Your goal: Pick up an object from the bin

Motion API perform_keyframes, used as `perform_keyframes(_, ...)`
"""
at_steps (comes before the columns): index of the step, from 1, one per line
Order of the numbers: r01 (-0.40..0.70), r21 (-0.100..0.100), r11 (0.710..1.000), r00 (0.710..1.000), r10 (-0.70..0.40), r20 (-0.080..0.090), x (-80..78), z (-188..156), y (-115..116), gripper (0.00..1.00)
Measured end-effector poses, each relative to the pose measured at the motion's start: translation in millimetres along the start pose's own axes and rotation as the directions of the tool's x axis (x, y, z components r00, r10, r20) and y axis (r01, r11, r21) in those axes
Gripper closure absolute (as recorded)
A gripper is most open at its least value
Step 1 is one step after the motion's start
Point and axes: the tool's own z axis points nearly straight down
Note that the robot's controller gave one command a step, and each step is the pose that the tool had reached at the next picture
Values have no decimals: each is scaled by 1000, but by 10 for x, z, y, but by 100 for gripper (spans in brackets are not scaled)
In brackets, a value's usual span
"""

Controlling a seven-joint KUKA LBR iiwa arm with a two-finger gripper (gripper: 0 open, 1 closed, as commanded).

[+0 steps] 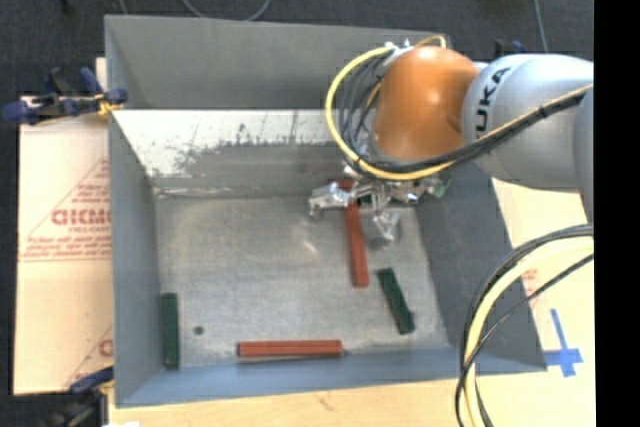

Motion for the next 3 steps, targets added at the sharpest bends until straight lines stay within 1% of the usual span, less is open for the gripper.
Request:
perform_keyframes(1,-4,-1,1000,1000,4,3,-11,-14,-1,100)
perform_keyframes(2,402,4,916,916,-402,3,-512,-1771,552,100)
perform_keyframes(3,457,0,890,890,-457,4,-1044,-1789,751,100)
